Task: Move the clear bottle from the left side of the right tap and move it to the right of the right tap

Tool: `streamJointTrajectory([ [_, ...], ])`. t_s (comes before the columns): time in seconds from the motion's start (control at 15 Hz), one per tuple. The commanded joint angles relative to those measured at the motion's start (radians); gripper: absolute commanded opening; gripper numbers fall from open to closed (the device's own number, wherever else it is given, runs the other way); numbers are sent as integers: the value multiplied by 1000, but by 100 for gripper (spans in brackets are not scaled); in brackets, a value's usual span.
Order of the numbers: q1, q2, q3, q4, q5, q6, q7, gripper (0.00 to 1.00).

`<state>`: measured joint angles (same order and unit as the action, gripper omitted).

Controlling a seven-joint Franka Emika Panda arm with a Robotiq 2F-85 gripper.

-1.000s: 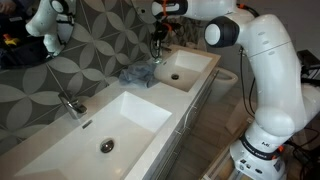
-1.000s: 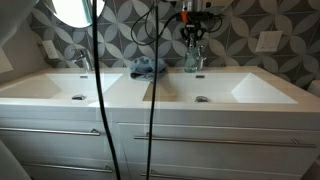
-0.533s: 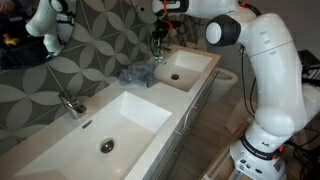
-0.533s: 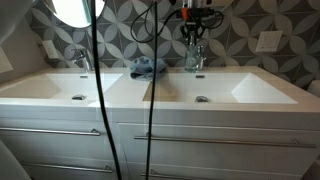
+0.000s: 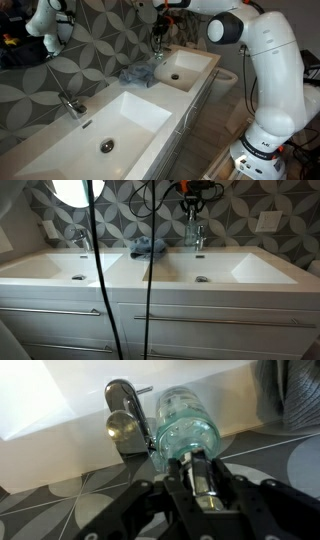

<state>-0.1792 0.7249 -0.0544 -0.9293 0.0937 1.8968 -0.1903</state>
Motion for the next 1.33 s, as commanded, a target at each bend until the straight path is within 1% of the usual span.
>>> streamJointTrajectory([
  [0.0, 4, -29, -6, 48, -12, -59, 6, 12],
  [0.33, 8, -39, -9, 115, -16, -155, 16, 12],
  [0.67, 10, -47, -11, 185, -25, -226, 25, 12],
  [1.27, -15, -80, -34, 281, -17, -356, 24, 12],
])
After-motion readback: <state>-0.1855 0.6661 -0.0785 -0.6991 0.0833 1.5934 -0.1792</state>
